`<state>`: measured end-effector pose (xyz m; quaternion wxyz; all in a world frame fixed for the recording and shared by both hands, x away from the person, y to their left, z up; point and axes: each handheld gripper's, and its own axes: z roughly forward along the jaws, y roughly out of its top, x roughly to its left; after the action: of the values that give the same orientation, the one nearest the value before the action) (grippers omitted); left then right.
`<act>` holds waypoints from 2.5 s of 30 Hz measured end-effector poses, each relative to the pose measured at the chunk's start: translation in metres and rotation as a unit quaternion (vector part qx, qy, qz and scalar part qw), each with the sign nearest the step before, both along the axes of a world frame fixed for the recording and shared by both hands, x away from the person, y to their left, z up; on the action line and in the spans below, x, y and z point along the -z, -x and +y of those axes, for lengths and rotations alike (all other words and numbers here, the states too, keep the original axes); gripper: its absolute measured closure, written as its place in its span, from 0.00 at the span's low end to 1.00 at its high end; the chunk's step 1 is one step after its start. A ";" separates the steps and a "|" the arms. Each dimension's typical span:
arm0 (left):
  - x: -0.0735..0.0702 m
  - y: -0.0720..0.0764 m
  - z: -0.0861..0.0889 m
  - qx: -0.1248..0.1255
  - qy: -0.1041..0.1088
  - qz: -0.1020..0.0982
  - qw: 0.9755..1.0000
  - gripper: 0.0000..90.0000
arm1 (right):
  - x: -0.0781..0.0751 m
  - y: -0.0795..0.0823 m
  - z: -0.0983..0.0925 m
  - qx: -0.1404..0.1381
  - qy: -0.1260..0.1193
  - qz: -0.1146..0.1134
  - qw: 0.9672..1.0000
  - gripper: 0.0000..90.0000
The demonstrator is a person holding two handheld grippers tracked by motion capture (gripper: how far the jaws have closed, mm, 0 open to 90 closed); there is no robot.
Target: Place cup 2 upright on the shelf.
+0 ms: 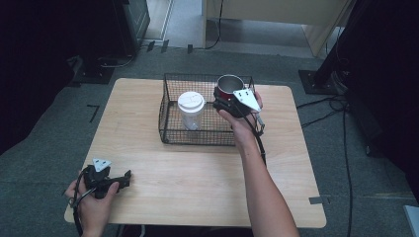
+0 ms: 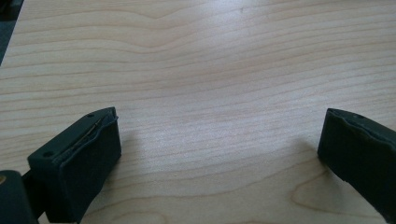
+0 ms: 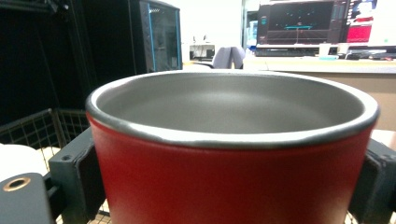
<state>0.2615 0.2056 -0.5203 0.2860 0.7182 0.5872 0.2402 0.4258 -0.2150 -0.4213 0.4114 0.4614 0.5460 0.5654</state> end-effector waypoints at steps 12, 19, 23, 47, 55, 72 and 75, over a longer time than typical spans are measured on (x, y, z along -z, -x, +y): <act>0.000 0.000 0.000 0.002 -0.001 0.000 1.000 0.00 | 0.011 -0.016 0.009 -0.005 0.027 0.045 0.999 0.08; 0.000 0.000 0.000 0.003 -0.001 0.000 1.000 0.00 | 0.016 -0.021 0.011 -0.008 0.047 0.071 0.996 0.08; 0.000 0.000 0.000 0.003 -0.001 0.000 1.000 0.00 | 0.021 -0.023 0.012 -0.013 0.060 0.087 0.994 0.07; 0.000 0.000 0.000 0.004 -0.002 0.001 1.000 0.00 | 0.025 -0.028 0.014 -0.015 0.071 0.132 0.989 0.00; 0.000 0.000 0.000 0.004 -0.002 0.001 1.000 0.00 | 0.017 -0.026 0.012 -0.011 0.072 0.115 0.991 0.00; 0.000 0.000 0.000 0.004 -0.001 0.000 1.000 0.00 | -0.021 -0.010 0.013 -0.024 0.064 0.069 0.995 0.00; 0.000 0.000 0.000 0.003 -0.001 0.000 1.000 0.00 | -0.027 -0.003 0.011 -0.025 0.060 0.063 0.996 0.00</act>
<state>0.2614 0.2054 -0.5203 0.2861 0.7204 0.5846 0.2396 0.4284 -0.2044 -0.3939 0.3891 0.4569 0.6149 0.5116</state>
